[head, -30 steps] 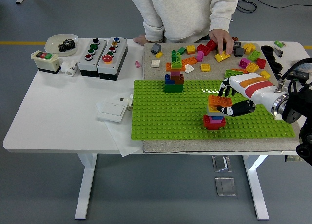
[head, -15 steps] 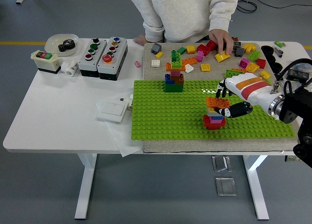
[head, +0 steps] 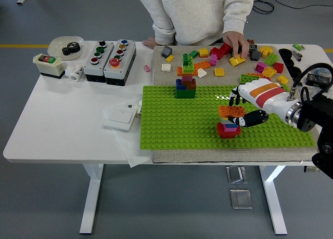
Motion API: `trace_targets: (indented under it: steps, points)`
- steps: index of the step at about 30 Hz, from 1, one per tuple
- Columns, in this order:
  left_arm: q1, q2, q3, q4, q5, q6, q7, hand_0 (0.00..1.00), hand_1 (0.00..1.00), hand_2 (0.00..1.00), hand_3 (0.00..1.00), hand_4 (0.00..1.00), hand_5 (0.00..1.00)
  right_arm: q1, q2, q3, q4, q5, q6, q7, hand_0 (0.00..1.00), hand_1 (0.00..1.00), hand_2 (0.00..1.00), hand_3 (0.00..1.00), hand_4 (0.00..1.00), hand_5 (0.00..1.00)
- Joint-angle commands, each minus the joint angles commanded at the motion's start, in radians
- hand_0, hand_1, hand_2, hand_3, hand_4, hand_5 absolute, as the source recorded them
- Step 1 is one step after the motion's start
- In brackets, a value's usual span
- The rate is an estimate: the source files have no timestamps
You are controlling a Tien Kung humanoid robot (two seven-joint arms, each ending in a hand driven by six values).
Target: Pick up the brick,pile it on top of brick,press brick,pick up the brick,pile it on top of brick,press brick
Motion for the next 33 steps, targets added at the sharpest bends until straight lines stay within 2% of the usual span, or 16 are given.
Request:
trace_targets:
  steps: [23,33]
  points:
    - [0.000,0.000,0.008,0.000,-0.004,0.000,-0.002,0.787,0.733,0.637,0.558,0.583,0.602,-0.004,-0.005,0.012,-0.031,0.002,-0.002,0.016,0.566,0.521,0.550,0.498,0.751,0.363]
    - [-0.002,-0.001,0.004,0.000,-0.001,0.000,-0.002,0.787,0.732,0.635,0.558,0.584,0.603,-0.002,-0.007,0.014,-0.024,0.006,0.007,0.027,0.566,0.533,0.561,0.497,0.755,0.365]
